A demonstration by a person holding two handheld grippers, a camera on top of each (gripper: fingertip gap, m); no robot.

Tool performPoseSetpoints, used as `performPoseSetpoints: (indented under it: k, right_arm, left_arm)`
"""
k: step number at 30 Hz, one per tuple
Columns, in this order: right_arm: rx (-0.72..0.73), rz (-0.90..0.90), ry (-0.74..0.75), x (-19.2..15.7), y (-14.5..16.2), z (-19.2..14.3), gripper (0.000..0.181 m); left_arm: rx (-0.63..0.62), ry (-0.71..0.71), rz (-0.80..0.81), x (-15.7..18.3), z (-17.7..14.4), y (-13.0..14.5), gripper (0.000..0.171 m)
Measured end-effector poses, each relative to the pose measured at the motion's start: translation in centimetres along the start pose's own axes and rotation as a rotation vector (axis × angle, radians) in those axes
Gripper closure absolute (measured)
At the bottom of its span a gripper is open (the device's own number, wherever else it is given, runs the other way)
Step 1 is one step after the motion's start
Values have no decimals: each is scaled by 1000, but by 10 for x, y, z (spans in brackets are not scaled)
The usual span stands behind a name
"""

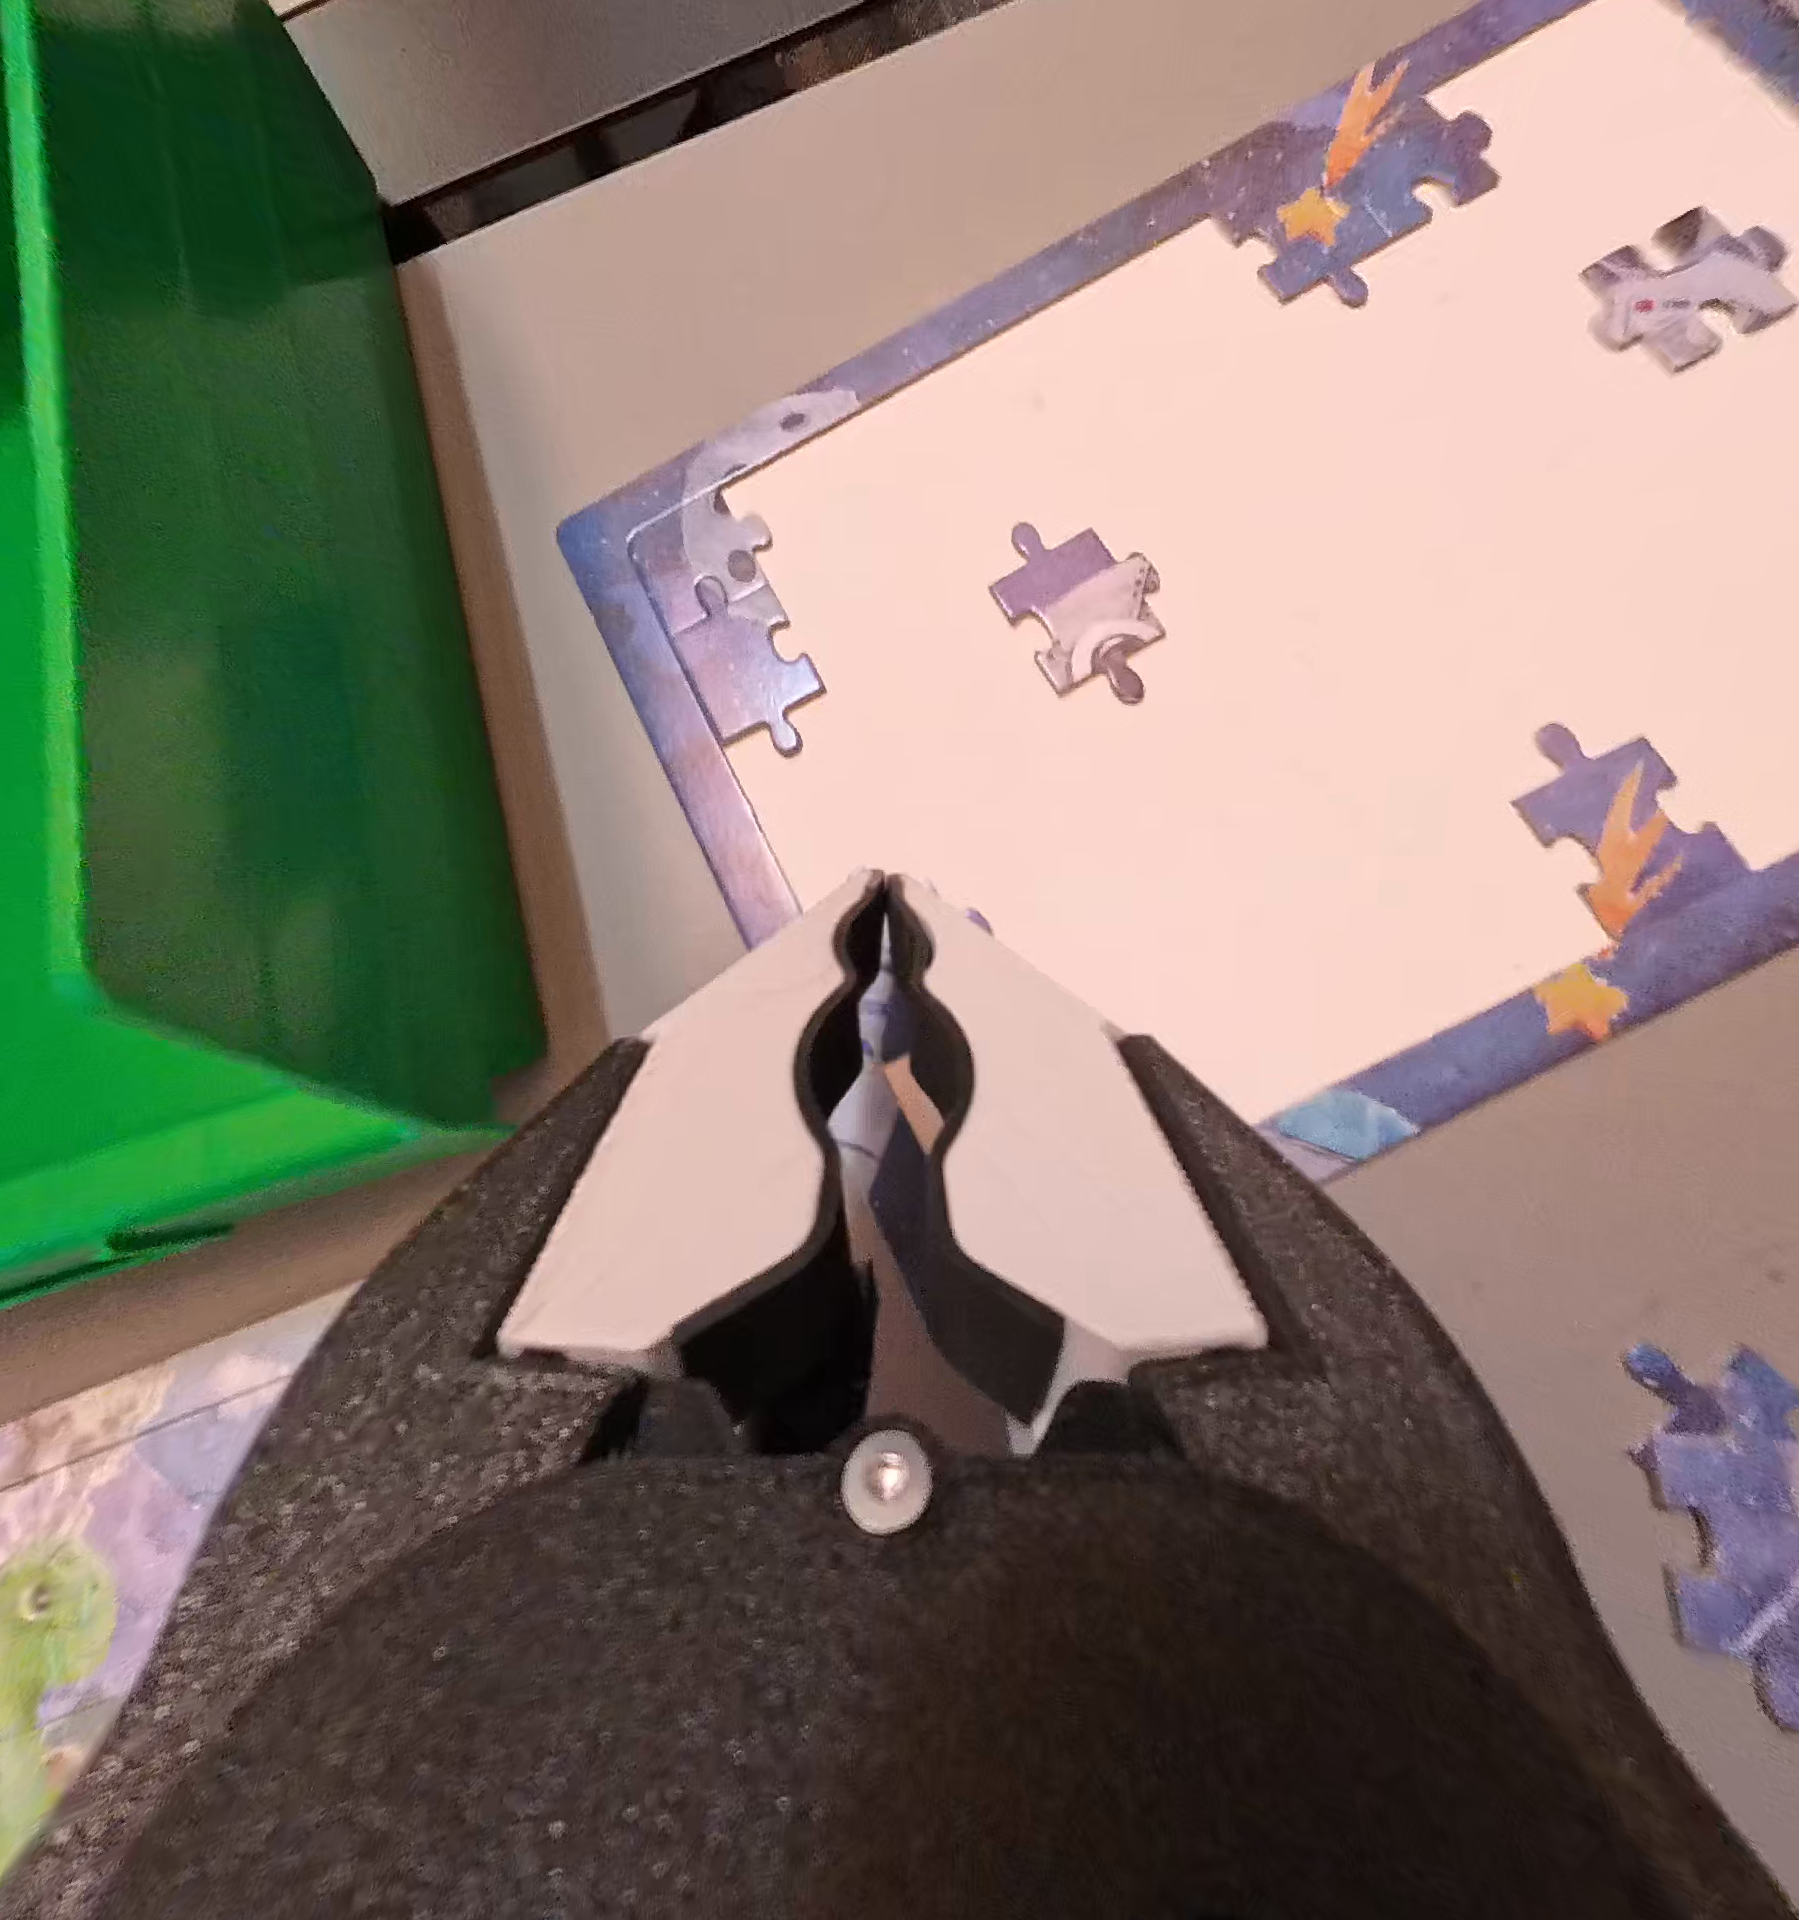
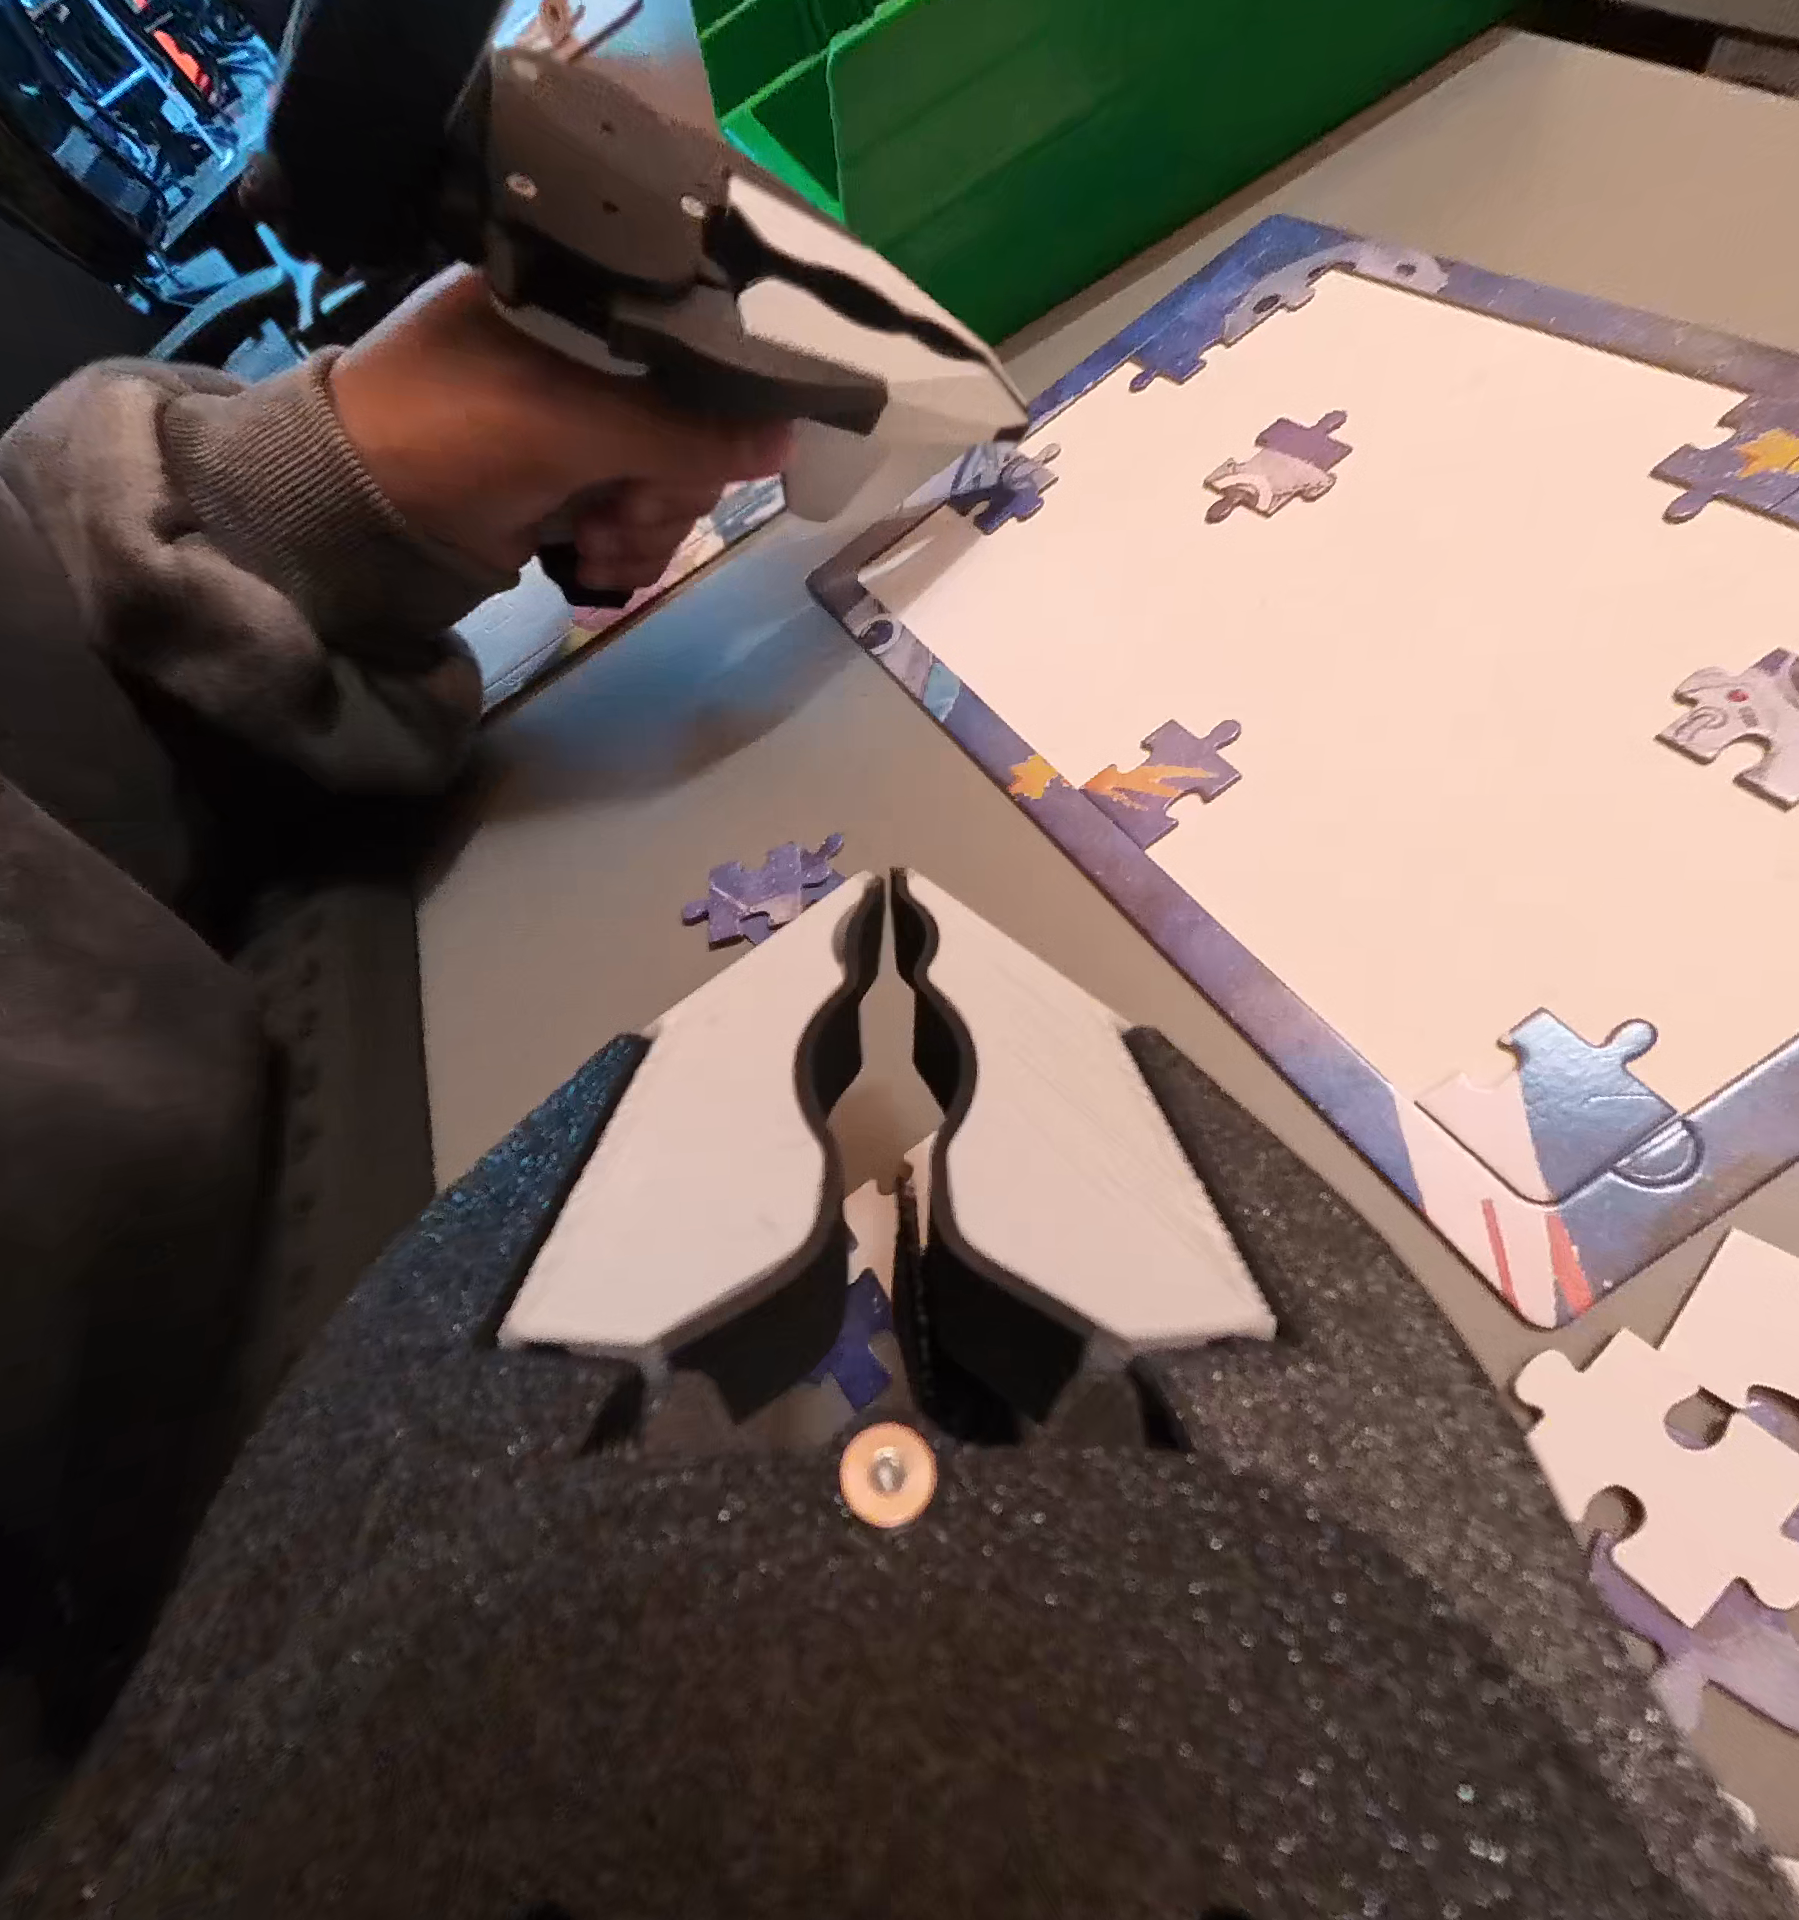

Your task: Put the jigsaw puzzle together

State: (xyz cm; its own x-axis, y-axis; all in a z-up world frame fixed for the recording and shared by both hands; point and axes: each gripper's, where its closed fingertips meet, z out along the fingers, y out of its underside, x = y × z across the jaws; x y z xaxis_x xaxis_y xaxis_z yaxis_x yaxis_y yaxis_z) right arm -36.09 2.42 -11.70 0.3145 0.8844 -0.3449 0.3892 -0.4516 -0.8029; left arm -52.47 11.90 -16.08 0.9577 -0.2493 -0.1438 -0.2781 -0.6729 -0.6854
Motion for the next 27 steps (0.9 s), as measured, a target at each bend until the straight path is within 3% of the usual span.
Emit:
performPoseSetpoints:
  k: [3,18,27]
  right_arm:
    - [-6,-13,19,3,2,1,180]
    - [-240,-87,273,50,25,43,181]
    - [-173,-79,317,56,11,41,181]
  left_arm:
    - [-68,-14,55,0,8,12,171]
    - [-61,33,81,1,-1,23,171]
    - [-74,40,79,-1,-5,28,171]
